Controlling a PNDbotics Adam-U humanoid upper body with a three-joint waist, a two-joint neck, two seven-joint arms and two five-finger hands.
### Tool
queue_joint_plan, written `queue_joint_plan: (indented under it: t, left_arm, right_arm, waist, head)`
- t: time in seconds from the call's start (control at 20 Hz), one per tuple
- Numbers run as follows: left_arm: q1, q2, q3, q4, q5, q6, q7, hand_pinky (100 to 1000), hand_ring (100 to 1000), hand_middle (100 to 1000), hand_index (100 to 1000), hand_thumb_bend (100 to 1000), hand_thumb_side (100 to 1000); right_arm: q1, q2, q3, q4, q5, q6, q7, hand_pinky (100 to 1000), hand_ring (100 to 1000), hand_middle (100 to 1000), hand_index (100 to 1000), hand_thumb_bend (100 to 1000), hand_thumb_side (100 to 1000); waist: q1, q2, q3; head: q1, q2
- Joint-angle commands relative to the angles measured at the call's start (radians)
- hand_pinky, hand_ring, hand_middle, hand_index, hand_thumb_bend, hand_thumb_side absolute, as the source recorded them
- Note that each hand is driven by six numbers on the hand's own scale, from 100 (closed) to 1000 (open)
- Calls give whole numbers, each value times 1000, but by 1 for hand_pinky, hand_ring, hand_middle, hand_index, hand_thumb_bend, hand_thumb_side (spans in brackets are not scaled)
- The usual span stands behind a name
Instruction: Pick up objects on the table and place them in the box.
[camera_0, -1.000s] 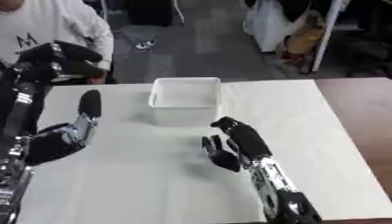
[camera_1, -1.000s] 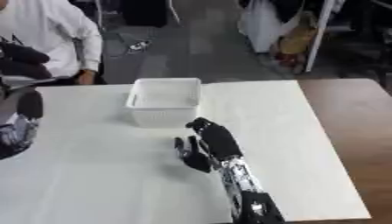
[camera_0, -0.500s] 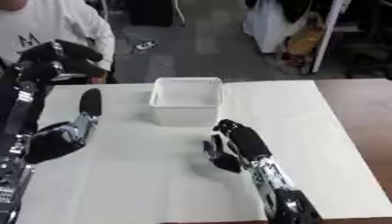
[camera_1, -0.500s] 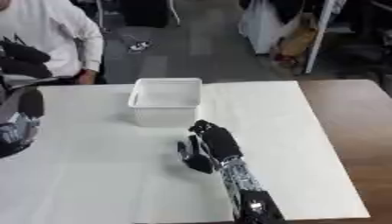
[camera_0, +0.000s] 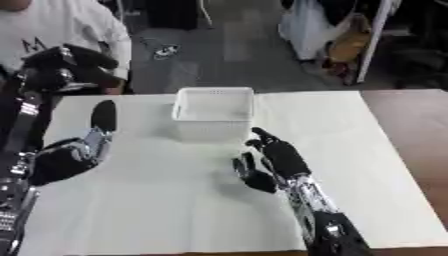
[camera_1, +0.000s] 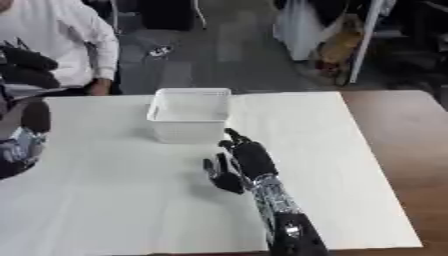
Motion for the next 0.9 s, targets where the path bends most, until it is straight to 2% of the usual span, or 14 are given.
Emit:
queue_joint_plan:
  t: [0.05,0.55,0.9]
  left_arm:
    - [-6,29,3,-14,6,-2,-4,573,501,659,667,211,565]
    - [-3,30,4,-14,7,-1,-6,574,501,659,667,210,562]
    - [0,31,5,-14,6,-1,-6,574,500,659,667,210,564]
  right_arm:
    - [-28,0,-11,-17,-8,4,8,674,868,993,813,280,880]
    - [-27,3,-37,-3,-8,41,61,686,874,998,812,257,830]
    - [-24,1,-47,-1,-25,46,83,683,871,994,808,248,875]
  waist:
    - [2,-13,0]
    - [2,-20,1]
    - [3,-20,-1]
  head:
    - [5,4]
    - [9,6]
    - [13,8]
